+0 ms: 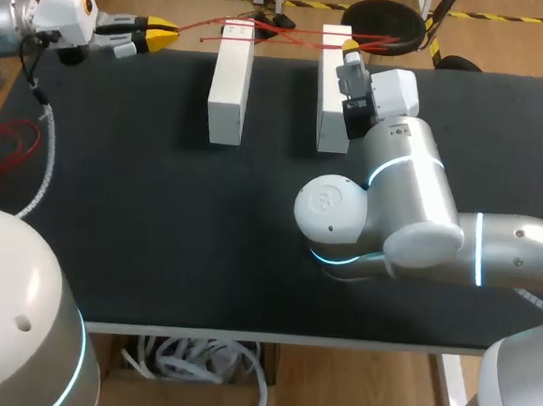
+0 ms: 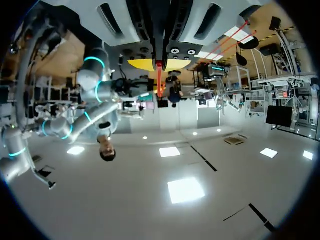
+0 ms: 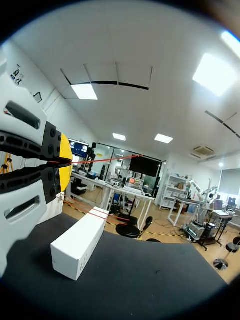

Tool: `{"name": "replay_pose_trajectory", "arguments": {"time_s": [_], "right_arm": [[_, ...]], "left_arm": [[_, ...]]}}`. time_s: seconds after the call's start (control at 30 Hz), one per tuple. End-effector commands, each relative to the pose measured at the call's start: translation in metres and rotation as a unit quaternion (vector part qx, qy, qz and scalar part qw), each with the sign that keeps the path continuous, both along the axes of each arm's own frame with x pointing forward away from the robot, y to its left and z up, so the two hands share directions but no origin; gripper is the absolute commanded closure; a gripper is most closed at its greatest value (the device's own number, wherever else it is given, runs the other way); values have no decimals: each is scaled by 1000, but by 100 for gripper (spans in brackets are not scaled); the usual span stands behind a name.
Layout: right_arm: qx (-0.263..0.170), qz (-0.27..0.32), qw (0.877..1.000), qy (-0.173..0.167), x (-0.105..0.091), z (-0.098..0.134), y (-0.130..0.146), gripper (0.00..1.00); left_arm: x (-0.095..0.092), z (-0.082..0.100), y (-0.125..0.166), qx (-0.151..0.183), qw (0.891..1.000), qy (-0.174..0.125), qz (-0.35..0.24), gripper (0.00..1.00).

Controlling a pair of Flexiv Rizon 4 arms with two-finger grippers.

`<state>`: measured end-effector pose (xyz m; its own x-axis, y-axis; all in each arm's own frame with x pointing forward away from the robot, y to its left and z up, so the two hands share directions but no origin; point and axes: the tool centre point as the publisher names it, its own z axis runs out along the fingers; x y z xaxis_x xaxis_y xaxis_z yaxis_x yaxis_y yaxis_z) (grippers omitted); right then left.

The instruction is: Grab the tape and strap the tape.

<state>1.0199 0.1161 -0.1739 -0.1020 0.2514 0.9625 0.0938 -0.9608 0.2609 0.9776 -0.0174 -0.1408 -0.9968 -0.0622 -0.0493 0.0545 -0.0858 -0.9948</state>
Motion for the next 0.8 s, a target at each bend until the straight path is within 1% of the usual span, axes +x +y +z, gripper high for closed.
{"name": "replay_pose_trajectory", "arguments": {"time_s": [0.03,0.07,0.1,0.2,0.33,0.37,0.63,0.8], "right_arm": [[-1,0,1000,4,0,3,0,100],[-1,0,1000,4,0,3,0,100],[-1,0,1000,4,0,3,0,100],[-1,0,1000,4,0,3,0,100],[-1,0,1000,4,0,3,0,100],[-1,0,1000,4,0,3,0,100],[-1,0,1000,4,0,3,0,100],[-1,0,1000,4,0,3,0,100]], "left_arm": [[1,12,1,109,994,20,-2,100],[2,12,1,131,991,23,-4,100],[2,12,1,139,990,25,-5,100],[4,12,2,182,983,32,-4,100],[4,12,4,213,977,33,3,100],[5,11,4,225,974,35,3,100],[4,9,4,266,963,35,1,100],[4,12,0,287,958,24,-1,100]]}}
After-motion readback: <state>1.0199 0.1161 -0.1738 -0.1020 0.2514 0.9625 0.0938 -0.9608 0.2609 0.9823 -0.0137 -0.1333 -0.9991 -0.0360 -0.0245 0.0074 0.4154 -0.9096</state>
